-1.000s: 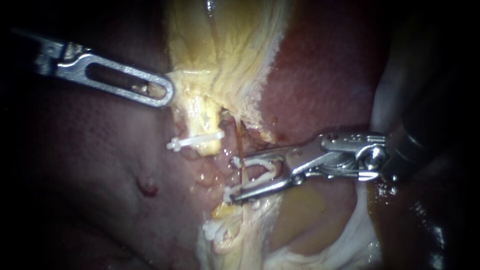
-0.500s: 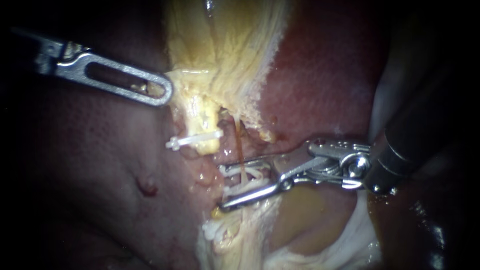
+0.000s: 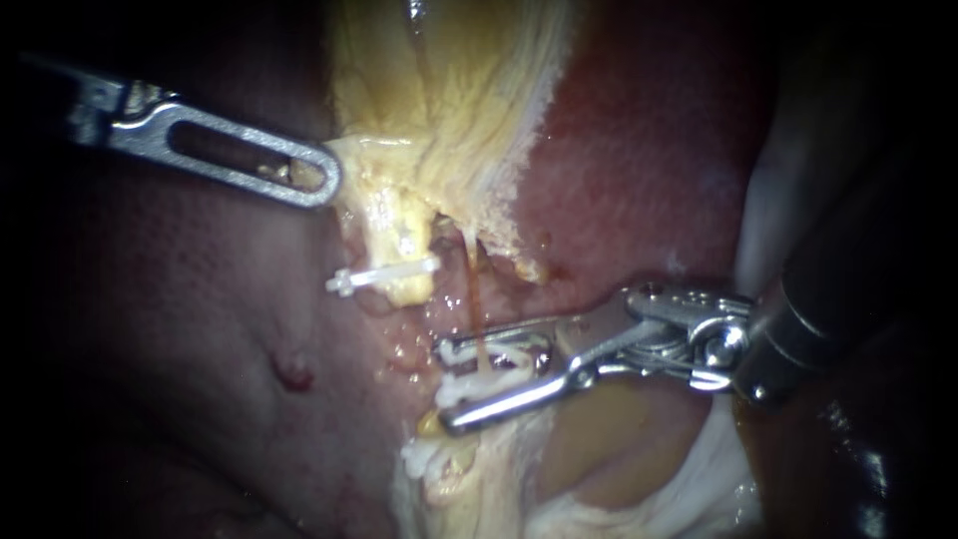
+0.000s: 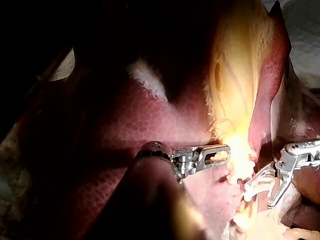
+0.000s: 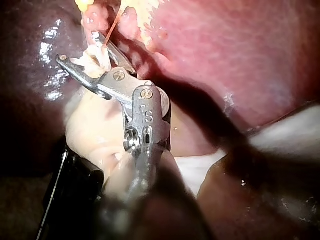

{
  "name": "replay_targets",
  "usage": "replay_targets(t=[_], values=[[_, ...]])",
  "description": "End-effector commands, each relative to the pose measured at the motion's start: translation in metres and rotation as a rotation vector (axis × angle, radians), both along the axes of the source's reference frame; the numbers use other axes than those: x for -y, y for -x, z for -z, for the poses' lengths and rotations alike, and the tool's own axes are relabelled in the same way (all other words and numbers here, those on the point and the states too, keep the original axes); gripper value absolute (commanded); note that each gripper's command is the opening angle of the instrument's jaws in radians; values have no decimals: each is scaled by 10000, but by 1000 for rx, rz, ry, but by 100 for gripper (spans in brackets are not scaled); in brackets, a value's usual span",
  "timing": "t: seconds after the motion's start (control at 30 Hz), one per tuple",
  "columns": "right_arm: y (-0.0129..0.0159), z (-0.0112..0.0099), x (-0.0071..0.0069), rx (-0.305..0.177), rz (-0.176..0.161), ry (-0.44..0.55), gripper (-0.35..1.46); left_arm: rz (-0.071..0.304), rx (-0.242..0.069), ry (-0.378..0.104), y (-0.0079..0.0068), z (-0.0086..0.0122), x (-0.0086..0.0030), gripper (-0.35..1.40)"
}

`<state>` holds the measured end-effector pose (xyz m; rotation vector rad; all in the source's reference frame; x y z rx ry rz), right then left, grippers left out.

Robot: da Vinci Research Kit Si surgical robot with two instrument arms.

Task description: Clipping second clip right tube

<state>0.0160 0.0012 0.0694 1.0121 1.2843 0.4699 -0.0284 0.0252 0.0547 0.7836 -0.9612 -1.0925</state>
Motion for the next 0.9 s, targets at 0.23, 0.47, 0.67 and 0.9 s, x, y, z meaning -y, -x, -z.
replay_targets(t=[0.23, 0.47, 0.67, 0.9], values=[[-6, 15, 7, -61, 11, -36, 48, 0, -1, 0, -1, -1, 0, -35], [-13, 33, 12, -91, 17, -58, 48, 0, -1, 0, -1, -2, -1, -35], [-15, 35, 12, -97, 15, -60, 48, 0, -1, 0, -1, -3, -1, -35], [-14, 35, 10, -100, 13, -61, 47, 0, -1, 0, -1, -4, -1, -35]])
